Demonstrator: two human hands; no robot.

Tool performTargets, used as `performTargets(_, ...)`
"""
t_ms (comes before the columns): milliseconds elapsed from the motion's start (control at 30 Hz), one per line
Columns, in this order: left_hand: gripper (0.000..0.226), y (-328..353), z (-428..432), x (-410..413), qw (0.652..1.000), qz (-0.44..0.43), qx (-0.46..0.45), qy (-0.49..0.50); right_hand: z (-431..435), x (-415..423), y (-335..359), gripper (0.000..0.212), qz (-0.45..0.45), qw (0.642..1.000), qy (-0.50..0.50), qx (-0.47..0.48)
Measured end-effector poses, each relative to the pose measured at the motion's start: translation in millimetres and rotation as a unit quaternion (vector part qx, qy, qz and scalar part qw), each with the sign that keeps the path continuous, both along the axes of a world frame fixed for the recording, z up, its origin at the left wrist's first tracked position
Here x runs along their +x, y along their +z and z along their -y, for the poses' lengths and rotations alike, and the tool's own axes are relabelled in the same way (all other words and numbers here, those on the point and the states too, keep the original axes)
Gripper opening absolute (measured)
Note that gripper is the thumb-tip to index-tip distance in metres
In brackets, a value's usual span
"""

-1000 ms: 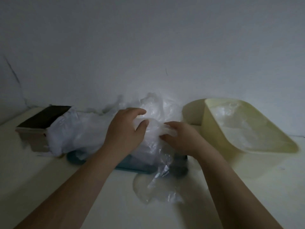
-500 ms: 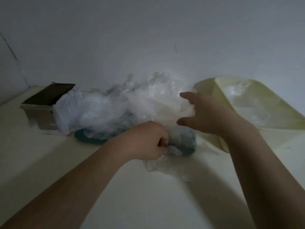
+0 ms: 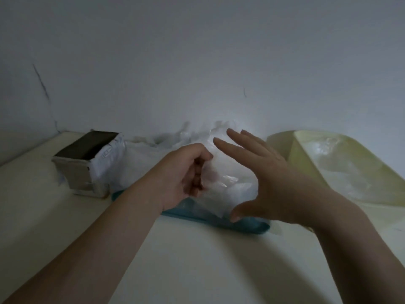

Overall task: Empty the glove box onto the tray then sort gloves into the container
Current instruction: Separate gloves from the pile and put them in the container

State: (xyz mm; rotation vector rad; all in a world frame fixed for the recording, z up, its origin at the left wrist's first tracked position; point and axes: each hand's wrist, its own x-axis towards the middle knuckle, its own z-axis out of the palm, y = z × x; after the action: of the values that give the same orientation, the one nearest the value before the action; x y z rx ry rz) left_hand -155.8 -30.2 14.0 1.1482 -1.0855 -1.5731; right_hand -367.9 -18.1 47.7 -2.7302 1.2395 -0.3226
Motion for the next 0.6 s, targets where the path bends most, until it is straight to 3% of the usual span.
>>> performTargets(100, 0.026, 2.5, -1.5, -0.3, 1.000, -0.018, 0.022, -0.008, 1.6, 2.0, -1.5, 0.071, 0.121, 0.991, -0.023, -0.050)
performTargets(167, 0.028, 3.7, -1.0, -1.4, 1.000, 0.009, 0.012, -0.009, 1.2, 2.0, -2.5, 0.022, 0.221, 0.973, -0.033, -0.066)
performTargets(200, 0.031, 4.3, -1.2, -1.4, 0.999, 0.036, 0.001, 0.000, 2.0, 2.3, -3.0, 0.007, 0.263, 0.963, -0.036, -0.049)
performTargets(333, 0.055, -0.5, 8.8, -1.3, 0.975, 0.122, -0.144, 0.113, 12.4, -2.4, -10.4, 0.031, 0.404, 0.897, -0.064, 0.165)
performTargets(467, 0.061, -4.1, 2.3, -2.2, 0.972, 0.110, -0.205, 0.019, 17.2, -2.3, -19.2, 0.029, 0.465, 0.830, -0.025, 0.308)
performTargets(533, 0.043, -6.7, -1.8, -7.6, 0.978, 0.093, -0.188, 0.004, 19.4, -0.7, -22.2, 0.024, 0.488, 0.802, -0.018, 0.344)
performTargets(600, 0.021, -7.8, -3.2, -9.9, 0.979, 0.081, -0.187, 0.027, 22.0, -0.5, -23.8, 0.024, 0.487, 0.800, -0.029, 0.350)
